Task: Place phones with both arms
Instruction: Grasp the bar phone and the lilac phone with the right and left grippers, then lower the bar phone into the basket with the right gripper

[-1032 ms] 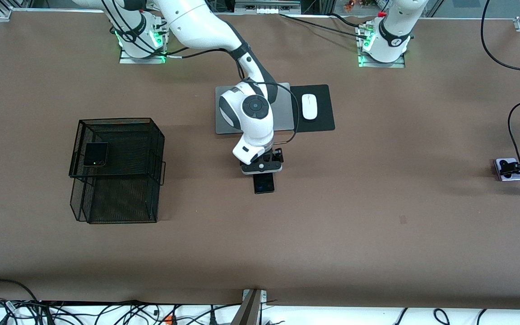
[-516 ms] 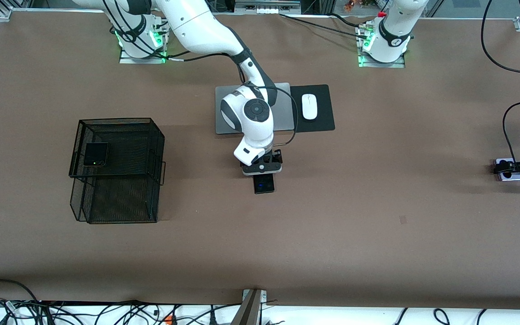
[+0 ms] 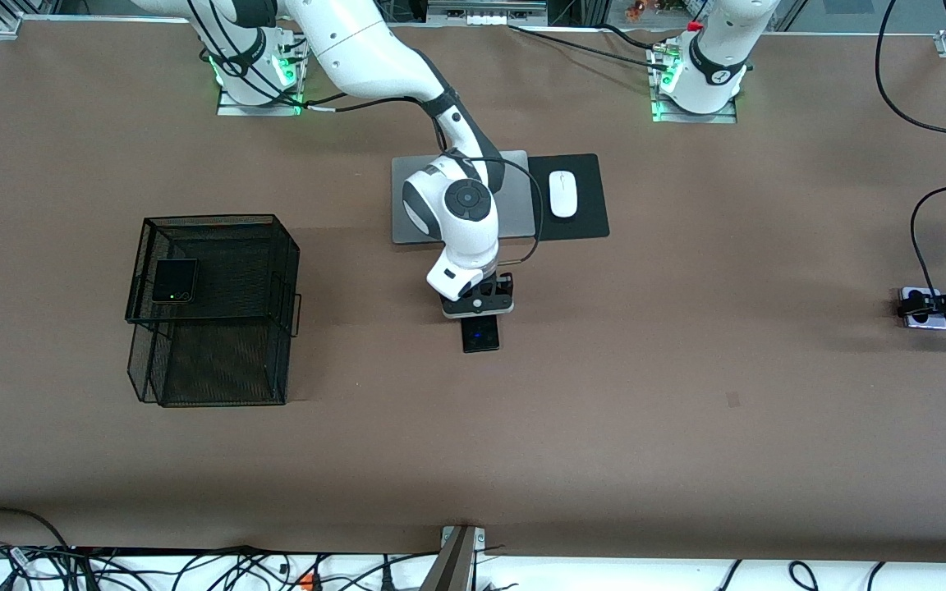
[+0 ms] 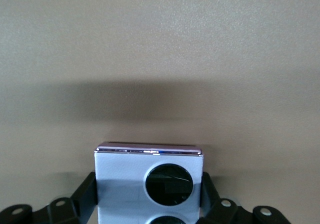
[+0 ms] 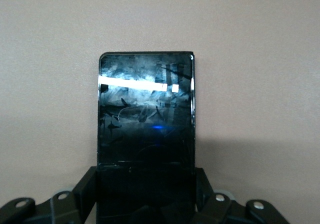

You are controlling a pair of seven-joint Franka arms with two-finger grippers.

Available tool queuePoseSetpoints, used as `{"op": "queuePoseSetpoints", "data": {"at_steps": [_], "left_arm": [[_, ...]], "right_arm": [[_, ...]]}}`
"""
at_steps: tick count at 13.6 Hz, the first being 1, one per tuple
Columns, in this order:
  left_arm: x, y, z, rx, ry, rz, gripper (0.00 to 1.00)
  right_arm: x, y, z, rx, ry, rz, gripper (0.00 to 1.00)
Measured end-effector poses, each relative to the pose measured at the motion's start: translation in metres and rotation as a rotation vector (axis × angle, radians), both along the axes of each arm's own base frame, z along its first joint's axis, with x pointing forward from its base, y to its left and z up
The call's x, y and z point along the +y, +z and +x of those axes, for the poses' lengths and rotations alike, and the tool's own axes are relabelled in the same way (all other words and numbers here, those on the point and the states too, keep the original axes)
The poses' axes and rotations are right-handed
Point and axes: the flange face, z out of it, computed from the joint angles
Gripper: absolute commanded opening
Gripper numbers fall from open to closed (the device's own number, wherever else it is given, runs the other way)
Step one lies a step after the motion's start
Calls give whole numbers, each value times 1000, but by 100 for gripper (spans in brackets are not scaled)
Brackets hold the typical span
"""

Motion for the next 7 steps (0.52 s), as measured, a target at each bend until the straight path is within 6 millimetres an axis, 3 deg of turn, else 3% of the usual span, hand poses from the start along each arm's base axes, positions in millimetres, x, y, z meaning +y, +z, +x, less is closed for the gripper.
{"op": "queuePoseSetpoints", "data": {"at_steps": [4, 7], "left_arm": [[-14, 10, 11, 11, -17, -19, 42], [-49, 49, 30, 86, -20, -54, 41]], "right_arm": [[0, 1, 0, -1, 0, 1, 0], [5, 15, 2, 15, 0, -7, 0]]}}
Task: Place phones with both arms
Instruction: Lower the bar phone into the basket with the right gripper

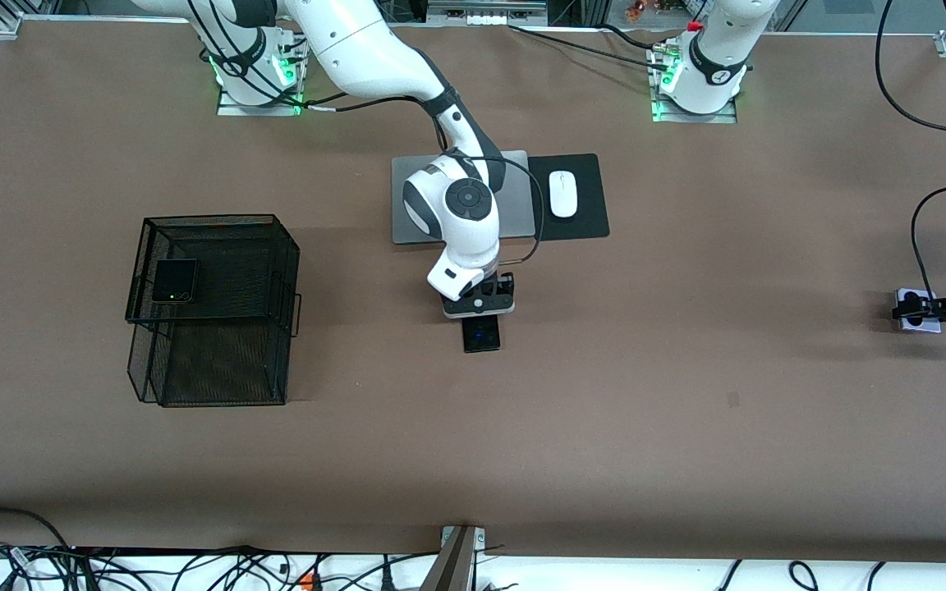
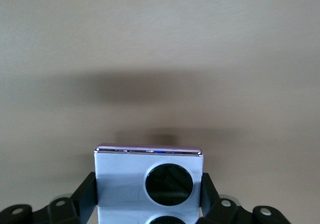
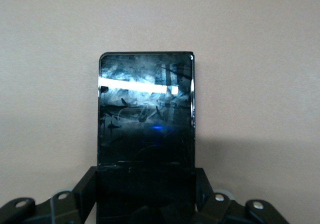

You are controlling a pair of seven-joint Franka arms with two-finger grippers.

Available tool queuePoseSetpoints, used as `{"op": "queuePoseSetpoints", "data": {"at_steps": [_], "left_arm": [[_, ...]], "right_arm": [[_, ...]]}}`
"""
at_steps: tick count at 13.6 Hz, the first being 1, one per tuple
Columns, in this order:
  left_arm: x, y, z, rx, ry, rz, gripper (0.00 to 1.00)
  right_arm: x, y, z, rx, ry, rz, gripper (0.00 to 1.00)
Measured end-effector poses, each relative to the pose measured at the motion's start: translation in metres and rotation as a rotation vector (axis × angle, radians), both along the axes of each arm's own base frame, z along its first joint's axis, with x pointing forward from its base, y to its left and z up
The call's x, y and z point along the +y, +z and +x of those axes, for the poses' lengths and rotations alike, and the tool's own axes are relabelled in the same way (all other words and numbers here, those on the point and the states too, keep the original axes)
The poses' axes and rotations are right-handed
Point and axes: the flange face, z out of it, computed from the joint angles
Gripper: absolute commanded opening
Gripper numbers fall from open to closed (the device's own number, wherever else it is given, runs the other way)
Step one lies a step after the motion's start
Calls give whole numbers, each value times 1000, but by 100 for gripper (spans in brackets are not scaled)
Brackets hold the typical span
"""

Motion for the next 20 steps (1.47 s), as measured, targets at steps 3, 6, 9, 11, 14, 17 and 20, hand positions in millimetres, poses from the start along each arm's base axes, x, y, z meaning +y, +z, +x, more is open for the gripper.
{"op": "queuePoseSetpoints", "data": {"at_steps": [3, 6, 9, 11, 14, 17, 20], "left_arm": [[-57, 46, 19, 96, 61, -19, 41], [-122, 59, 39, 143, 82, -7, 41], [-213, 55, 63, 155, 94, 38, 41], [-288, 53, 73, 156, 62, 65, 41], [-401, 54, 75, 143, -5, 100, 41], [-522, 59, 64, 107, 40, 105, 41], [-614, 53, 51, 59, 111, -2, 41]], "right_arm": [[4, 61, 5, 57, -12, -33, 0], [-7, 142, 13, 101, -37, -39, 0], [-37, 212, 23, 131, -72, -35, 0], [-74, 245, 32, 166, -94, -77, 0], [-150, 268, 50, 212, -120, -122, 0], [-255, 277, 62, 263, -120, -131, 0], [-343, 277, 57, 273, -109, -119, 0]]}}
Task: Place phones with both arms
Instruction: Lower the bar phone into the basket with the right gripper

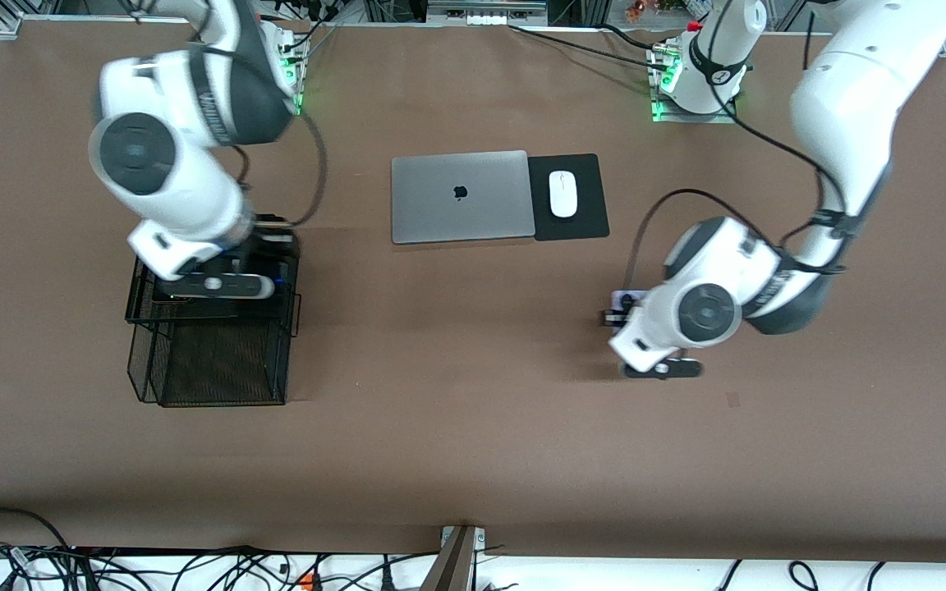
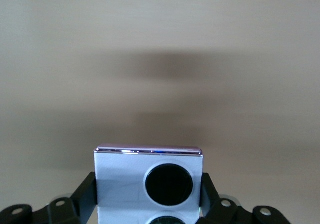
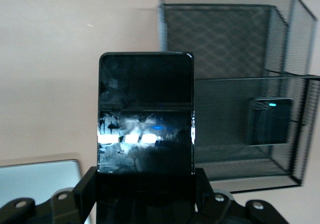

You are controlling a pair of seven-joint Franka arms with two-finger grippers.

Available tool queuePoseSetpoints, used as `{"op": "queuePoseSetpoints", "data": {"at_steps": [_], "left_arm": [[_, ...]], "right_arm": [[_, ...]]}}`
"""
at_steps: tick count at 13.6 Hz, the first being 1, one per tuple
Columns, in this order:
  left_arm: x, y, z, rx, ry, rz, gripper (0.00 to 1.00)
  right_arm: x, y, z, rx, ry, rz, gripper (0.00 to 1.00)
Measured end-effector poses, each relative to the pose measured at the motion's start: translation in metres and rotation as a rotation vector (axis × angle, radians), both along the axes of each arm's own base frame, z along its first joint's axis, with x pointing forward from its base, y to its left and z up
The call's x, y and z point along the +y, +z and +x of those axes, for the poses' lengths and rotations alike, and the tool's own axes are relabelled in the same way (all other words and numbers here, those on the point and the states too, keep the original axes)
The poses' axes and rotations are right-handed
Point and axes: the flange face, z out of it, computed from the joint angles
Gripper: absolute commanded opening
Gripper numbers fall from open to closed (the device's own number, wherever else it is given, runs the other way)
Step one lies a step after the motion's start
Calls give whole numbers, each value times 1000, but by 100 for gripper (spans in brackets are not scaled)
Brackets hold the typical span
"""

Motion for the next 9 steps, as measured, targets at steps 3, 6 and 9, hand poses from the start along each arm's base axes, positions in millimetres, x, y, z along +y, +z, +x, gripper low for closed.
{"op": "queuePoseSetpoints", "data": {"at_steps": [3, 6, 9], "left_arm": [[-57, -17, -4, -75, 84, -131, 44], [-102, -39, -13, -134, 98, -246, 45], [-155, -57, -39, -155, 78, -310, 45]], "right_arm": [[-57, -28, -15, 21, 10, 37, 0], [-84, -77, -31, 48, 24, 42, 0], [-89, -116, -48, 77, 33, 33, 0]]}}
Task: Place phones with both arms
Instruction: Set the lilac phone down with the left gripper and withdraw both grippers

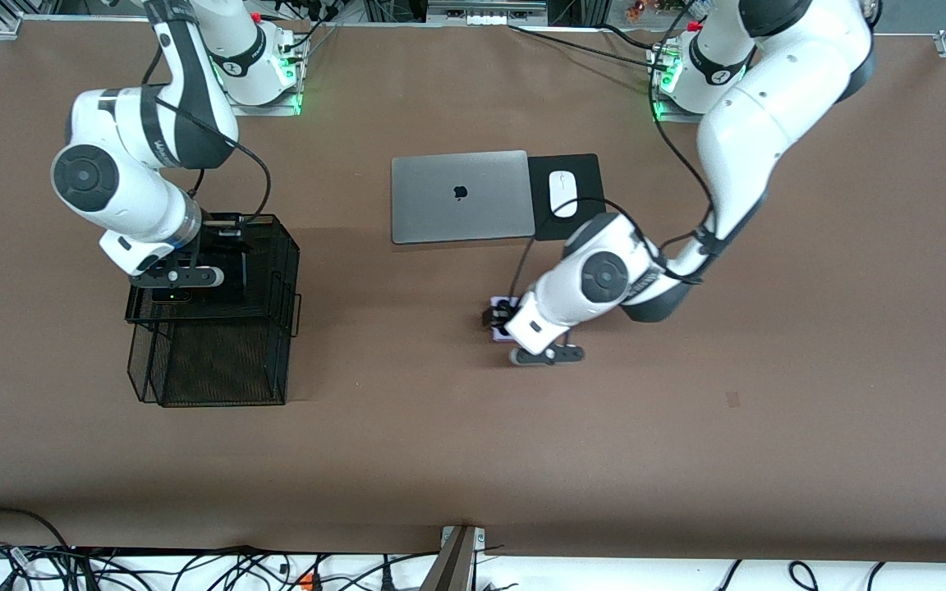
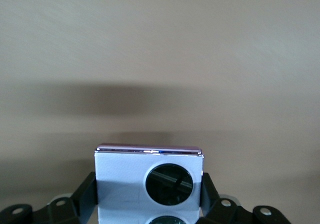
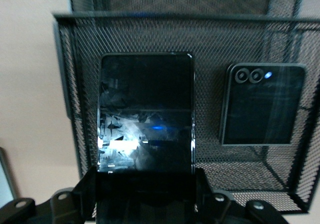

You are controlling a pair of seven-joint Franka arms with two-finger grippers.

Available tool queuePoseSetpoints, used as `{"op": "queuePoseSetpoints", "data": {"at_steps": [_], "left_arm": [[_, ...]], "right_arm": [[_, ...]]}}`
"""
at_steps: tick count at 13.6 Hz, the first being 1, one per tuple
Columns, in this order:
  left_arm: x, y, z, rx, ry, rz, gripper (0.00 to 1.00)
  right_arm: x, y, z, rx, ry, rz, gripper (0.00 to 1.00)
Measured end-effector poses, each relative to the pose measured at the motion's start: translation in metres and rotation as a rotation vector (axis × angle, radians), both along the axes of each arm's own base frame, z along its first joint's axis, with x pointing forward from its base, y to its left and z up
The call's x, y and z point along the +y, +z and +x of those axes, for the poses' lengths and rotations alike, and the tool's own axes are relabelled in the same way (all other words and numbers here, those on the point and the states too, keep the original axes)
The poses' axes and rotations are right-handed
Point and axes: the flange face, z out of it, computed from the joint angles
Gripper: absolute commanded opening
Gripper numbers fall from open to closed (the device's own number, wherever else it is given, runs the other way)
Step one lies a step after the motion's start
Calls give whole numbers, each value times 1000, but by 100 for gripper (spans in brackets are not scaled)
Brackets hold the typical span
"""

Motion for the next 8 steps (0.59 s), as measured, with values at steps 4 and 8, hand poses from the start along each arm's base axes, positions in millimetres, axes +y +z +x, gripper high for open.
{"op": "queuePoseSetpoints", "data": {"at_steps": [4, 8], "left_arm": [[-30, -29, -18, -30, 12, -35, 100], [-18, -27, -7, -32, 58, -46, 100]], "right_arm": [[0, -8, -3, 8, 1, -7, 0], [-4, -17, 1, -2, -18, -13, 73]]}}
